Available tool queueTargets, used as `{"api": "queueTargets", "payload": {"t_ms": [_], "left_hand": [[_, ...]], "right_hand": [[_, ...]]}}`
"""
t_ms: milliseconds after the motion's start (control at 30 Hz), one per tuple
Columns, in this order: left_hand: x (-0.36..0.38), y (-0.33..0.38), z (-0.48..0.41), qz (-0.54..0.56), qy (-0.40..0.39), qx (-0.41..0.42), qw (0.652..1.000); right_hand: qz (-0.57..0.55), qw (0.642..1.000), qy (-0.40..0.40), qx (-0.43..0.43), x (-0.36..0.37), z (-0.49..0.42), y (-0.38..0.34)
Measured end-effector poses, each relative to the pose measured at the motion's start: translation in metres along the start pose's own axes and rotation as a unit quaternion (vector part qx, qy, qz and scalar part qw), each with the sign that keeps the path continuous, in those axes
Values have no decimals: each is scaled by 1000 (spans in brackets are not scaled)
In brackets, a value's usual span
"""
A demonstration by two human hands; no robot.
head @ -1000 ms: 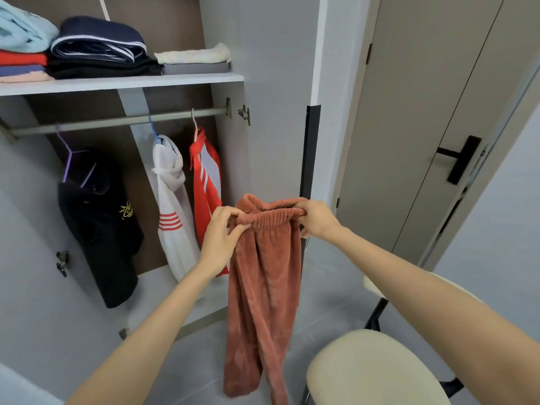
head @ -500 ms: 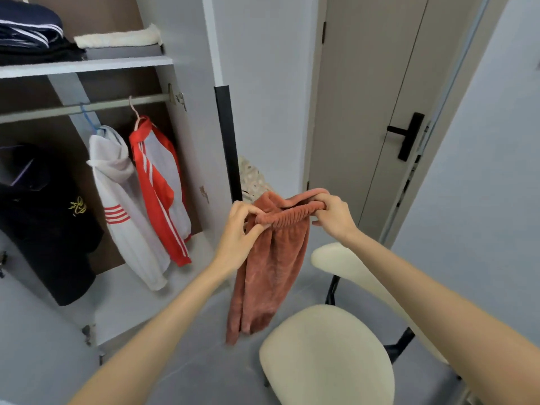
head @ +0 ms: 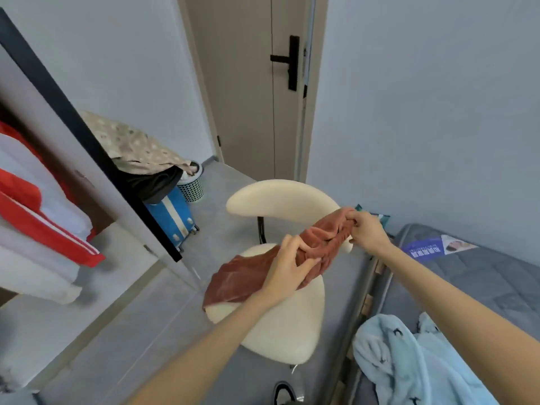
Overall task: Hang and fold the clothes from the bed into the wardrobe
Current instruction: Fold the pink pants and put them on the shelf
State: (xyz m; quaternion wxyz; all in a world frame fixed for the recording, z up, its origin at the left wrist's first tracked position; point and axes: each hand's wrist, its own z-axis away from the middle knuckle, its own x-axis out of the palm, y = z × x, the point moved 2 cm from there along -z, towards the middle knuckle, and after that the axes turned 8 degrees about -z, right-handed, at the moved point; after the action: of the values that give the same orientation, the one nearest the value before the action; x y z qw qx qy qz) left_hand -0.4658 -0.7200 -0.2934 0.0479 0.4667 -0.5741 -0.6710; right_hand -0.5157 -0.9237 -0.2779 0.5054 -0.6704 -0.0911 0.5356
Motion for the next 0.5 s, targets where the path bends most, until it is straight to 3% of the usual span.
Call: {"api": "queueTargets", "payload": {"t_ms": [267,500], "left_hand": [[126,14,33,51,-122,-22,991],[198,9,57,124,-177,-111,970]], "right_hand": [[65,984,89,140,-35,81,125],[103,968,83,212,-42,110,190]]}}
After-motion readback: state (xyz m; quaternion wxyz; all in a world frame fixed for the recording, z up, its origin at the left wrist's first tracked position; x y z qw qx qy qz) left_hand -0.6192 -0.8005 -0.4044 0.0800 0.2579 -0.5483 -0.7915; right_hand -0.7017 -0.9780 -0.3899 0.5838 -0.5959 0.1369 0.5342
